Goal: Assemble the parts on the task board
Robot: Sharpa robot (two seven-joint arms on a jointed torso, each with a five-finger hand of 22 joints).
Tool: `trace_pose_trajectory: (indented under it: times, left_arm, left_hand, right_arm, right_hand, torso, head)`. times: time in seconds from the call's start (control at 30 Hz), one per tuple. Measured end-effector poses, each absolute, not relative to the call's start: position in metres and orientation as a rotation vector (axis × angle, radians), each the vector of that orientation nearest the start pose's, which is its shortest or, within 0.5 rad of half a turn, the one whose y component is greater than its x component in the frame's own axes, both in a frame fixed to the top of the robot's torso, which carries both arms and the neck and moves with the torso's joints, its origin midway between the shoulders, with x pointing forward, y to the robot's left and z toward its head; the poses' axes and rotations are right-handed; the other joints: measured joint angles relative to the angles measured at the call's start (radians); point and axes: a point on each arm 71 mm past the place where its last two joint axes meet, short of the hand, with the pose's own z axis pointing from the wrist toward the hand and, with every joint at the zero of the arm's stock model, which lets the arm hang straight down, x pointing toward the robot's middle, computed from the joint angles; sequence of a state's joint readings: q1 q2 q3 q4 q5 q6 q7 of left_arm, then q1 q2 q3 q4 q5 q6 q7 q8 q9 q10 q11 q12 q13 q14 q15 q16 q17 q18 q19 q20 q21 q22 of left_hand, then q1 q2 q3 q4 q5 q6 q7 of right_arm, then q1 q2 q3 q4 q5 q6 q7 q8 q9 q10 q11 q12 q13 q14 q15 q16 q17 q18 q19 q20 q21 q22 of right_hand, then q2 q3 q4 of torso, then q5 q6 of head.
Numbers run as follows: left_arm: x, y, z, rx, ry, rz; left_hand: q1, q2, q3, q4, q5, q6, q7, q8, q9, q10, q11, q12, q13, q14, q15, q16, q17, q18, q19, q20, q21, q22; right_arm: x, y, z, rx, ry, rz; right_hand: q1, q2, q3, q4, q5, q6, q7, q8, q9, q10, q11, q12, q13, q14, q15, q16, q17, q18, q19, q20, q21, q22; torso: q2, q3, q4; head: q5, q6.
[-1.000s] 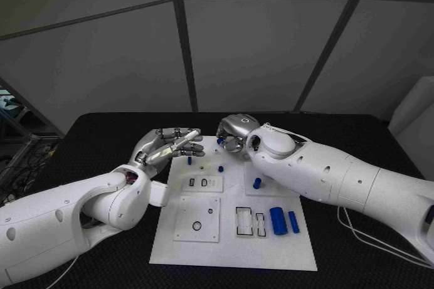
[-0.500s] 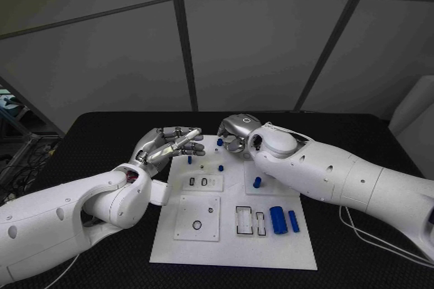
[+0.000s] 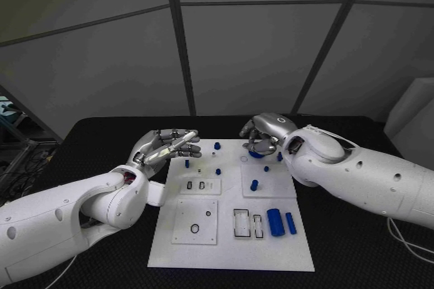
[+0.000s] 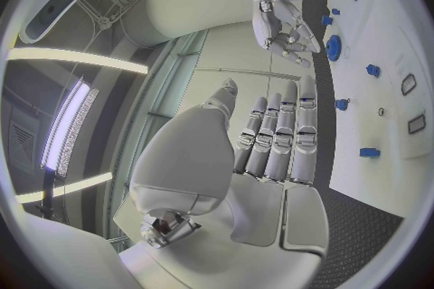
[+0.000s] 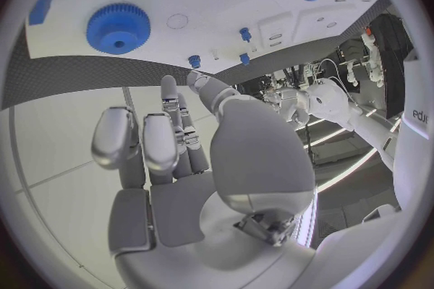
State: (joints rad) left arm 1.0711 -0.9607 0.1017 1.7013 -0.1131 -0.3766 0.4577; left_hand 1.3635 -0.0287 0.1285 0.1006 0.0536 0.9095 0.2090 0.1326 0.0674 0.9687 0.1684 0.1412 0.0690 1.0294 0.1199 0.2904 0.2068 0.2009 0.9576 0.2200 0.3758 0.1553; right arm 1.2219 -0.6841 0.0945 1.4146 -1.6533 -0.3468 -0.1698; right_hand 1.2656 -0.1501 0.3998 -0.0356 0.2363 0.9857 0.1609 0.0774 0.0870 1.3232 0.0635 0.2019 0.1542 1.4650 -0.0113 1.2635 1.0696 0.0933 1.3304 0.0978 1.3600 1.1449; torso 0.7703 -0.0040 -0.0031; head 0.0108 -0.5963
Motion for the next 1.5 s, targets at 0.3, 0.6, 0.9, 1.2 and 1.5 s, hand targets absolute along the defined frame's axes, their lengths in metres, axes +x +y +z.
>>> trace_pose_trajectory:
  times: [0.3, 0.6, 0.9, 1.2, 1.5]
  left_arm:
    - [0.455, 0.222, -0.165, -1.030, 1.308, -1.588]
    - [0.456, 0.222, -0.165, -1.030, 1.309, -1.590]
    - [0.456, 0.220, -0.165, -1.029, 1.311, -1.596]
    - [0.456, 0.219, -0.166, -1.029, 1.313, -1.600]
    - [0.456, 0.218, -0.166, -1.028, 1.314, -1.603]
  left_hand:
    - [0.000, 0.000, 0.000, 0.000, 0.000, 0.000, 0.000, 0.000, 0.000, 0.000, 0.000, 0.000, 0.000, -0.004, -0.004, 0.000, 0.001, 0.000, 0.000, 0.000, 0.000, 0.000]
    - [0.000, 0.000, 0.000, 0.000, 0.000, 0.000, 0.000, 0.000, 0.000, 0.000, 0.000, 0.000, 0.000, -0.004, -0.004, 0.004, 0.001, 0.000, 0.000, 0.000, 0.000, 0.000]
    - [0.000, 0.000, -0.003, -0.003, 0.000, 0.000, 0.000, 0.000, 0.000, 0.000, 0.000, 0.000, 0.000, -0.004, -0.004, 0.004, 0.001, 0.000, 0.000, 0.000, 0.000, 0.000]
    - [0.000, 0.000, -0.003, -0.003, 0.000, 0.000, 0.000, 0.000, 0.000, 0.000, 0.000, 0.000, 0.000, -0.004, -0.004, 0.004, 0.001, 0.000, 0.000, 0.000, 0.000, 0.000]
    - [0.000, 0.000, -0.003, -0.003, 0.000, 0.000, 0.000, 0.000, 0.000, 0.000, 0.000, -0.003, 0.000, -0.004, -0.004, 0.004, 0.001, 0.000, 0.000, 0.000, 0.000, 0.000]
  right_arm:
    - [0.523, -0.194, -0.126, -0.068, 1.526, 0.598]
    - [0.536, -0.204, -0.136, 0.005, 1.601, 0.565]
    - [0.543, -0.200, -0.142, 0.011, 1.649, 0.535]
    - [0.548, -0.192, -0.146, -0.003, 1.670, 0.515]
    - [0.553, -0.187, -0.149, -0.006, 1.682, 0.493]
  right_hand:
    - [0.022, 0.011, -0.178, 0.069, 0.025, -0.061, -0.013, 0.009, 0.004, -0.088, -0.009, 0.525, 0.524, 0.002, -0.016, 0.108, 0.140, -0.017, 0.075, -0.010, 0.076, 0.139]
    - [0.048, 0.022, -0.215, 0.103, 0.025, -0.101, -0.003, 0.015, 0.005, -0.111, 0.004, 0.684, 0.697, 0.002, -0.008, 0.136, 0.187, -0.032, 0.085, 0.000, 0.089, 0.163]
    - [0.057, 0.023, -0.222, 0.105, 0.025, -0.104, 0.000, 0.015, 0.006, -0.111, 0.004, 0.700, 0.722, -0.002, -0.005, 0.145, 0.195, -0.032, 0.085, 0.000, 0.089, 0.163]
    - [0.067, 0.032, -0.222, 0.105, 0.025, -0.111, 0.000, 0.019, 0.007, -0.110, 0.004, 0.723, 0.742, -0.002, -0.005, 0.149, 0.201, -0.032, 0.092, 0.000, 0.095, 0.163]
    - [0.070, 0.035, -0.222, 0.105, 0.025, -0.111, 0.000, 0.024, 0.008, -0.110, 0.004, 0.737, 0.757, -0.002, -0.005, 0.149, 0.205, -0.032, 0.092, 0.000, 0.095, 0.163]
  torso:
    - [-0.010, 0.0055, -0.0151]
    - [-0.011, 0.0070, -0.0167]
    - [-0.010, 0.0066, -0.0182]
    - [-0.010, 0.0071, -0.0167]
    - [-0.010, 0.0077, -0.0165]
  head:
    - [0.001, 0.005]
    - [-0.007, 0.001]
    - [-0.010, -0.008]
    - [-0.011, -0.012]
    - [-0.008, -0.013]
